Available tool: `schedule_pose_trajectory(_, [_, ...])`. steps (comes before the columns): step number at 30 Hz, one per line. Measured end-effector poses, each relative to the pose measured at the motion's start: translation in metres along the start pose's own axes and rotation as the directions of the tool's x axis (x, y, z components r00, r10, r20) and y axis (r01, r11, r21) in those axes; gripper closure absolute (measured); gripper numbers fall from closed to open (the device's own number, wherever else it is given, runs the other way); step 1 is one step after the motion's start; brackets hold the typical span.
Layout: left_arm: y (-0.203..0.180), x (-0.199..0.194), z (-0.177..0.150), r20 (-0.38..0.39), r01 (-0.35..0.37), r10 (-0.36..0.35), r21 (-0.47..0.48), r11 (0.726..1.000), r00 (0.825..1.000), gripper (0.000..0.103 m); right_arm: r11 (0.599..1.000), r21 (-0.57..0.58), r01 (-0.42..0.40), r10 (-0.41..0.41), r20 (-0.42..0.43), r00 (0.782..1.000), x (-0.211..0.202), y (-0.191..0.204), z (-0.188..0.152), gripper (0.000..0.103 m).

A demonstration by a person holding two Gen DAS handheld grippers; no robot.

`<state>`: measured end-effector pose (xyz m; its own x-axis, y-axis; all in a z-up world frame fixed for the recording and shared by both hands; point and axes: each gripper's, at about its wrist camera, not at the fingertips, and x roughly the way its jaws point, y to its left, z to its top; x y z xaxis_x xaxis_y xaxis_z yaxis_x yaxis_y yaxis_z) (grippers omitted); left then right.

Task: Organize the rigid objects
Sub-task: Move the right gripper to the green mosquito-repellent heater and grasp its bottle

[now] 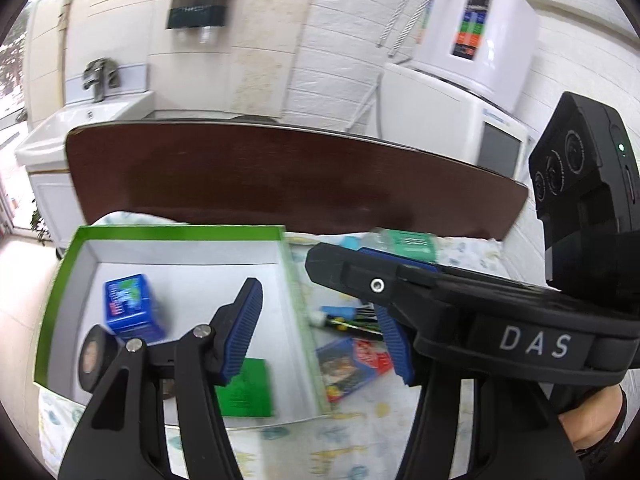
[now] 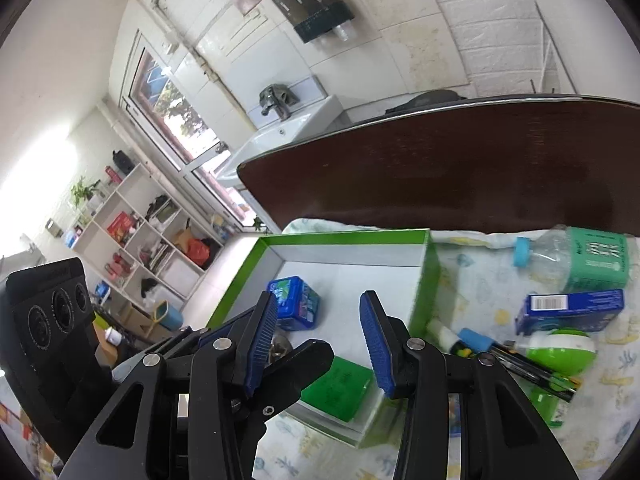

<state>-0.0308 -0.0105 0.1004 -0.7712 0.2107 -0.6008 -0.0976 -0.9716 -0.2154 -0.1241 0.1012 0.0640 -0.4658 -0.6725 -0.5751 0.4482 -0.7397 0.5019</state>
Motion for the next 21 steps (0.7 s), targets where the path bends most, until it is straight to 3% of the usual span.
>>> schedule_pose_trajectory(11, [-0.085, 0.046, -0.007, -0.110, 0.095, -0.088, 0.065, 0.993, 0.990, 0.046, 0.990, 0.131, 0.046, -0.054, 0.056, 0.997, -0.061, -0.083, -0.020, 0.057])
schedule_pose_trajectory(21, [-0.090, 0.092, -0.037, -0.249, 0.094, -0.083, 0.034, 0.995, 0.965, 0.046, 0.961, 0.262, 0.085, -0.089, 0.006, 0.996, -0.059, -0.153, -0.041, 0.057])
